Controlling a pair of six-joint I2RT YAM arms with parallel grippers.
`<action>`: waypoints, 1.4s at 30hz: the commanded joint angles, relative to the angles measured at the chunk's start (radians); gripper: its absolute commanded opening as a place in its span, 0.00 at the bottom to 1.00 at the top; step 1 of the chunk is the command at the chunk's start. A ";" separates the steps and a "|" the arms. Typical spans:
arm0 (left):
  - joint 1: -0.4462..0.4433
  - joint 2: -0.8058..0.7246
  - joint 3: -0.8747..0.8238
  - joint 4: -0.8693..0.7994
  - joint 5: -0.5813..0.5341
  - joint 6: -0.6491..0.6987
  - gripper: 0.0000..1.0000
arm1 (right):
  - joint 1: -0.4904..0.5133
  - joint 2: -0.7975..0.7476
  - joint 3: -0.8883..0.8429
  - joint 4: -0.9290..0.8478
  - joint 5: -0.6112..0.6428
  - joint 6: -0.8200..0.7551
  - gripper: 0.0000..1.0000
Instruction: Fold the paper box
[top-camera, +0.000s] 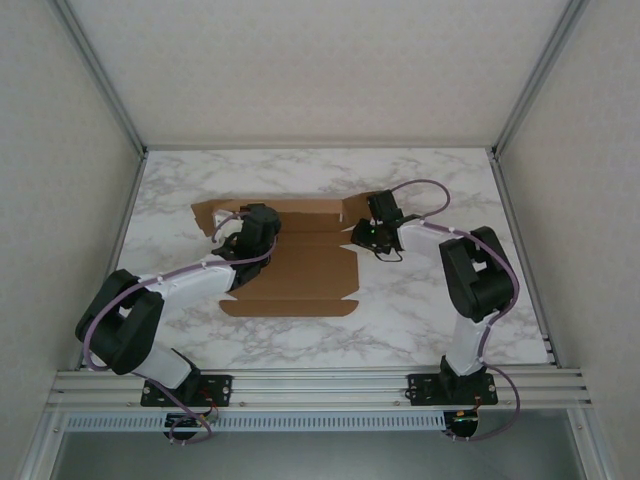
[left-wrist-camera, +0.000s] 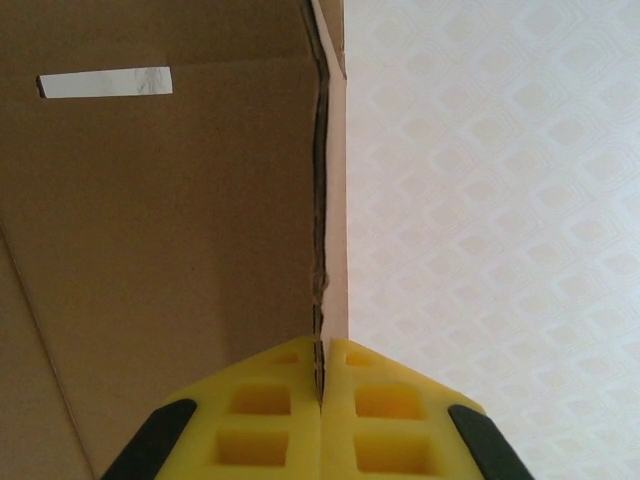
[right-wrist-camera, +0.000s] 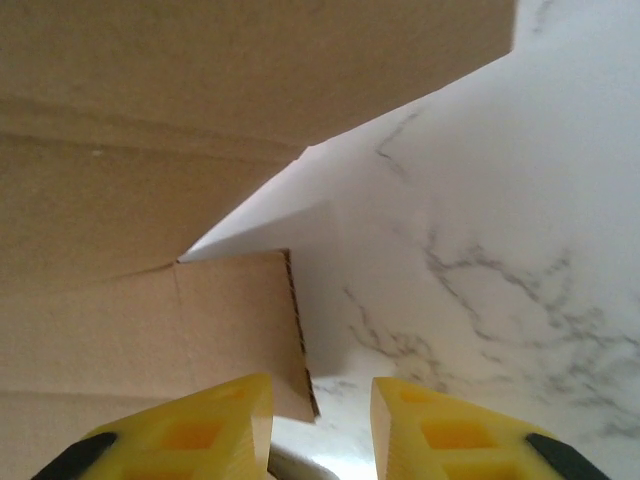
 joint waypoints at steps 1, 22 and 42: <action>0.011 0.023 -0.006 -0.073 0.021 -0.016 0.00 | -0.004 0.036 0.027 0.086 -0.056 0.014 0.32; 0.015 0.022 -0.020 -0.077 0.042 -0.028 0.00 | 0.048 0.093 0.051 0.276 -0.270 0.026 0.29; 0.016 0.002 -0.027 -0.101 0.047 -0.036 0.00 | 0.081 -0.048 -0.052 0.269 -0.191 -0.009 0.31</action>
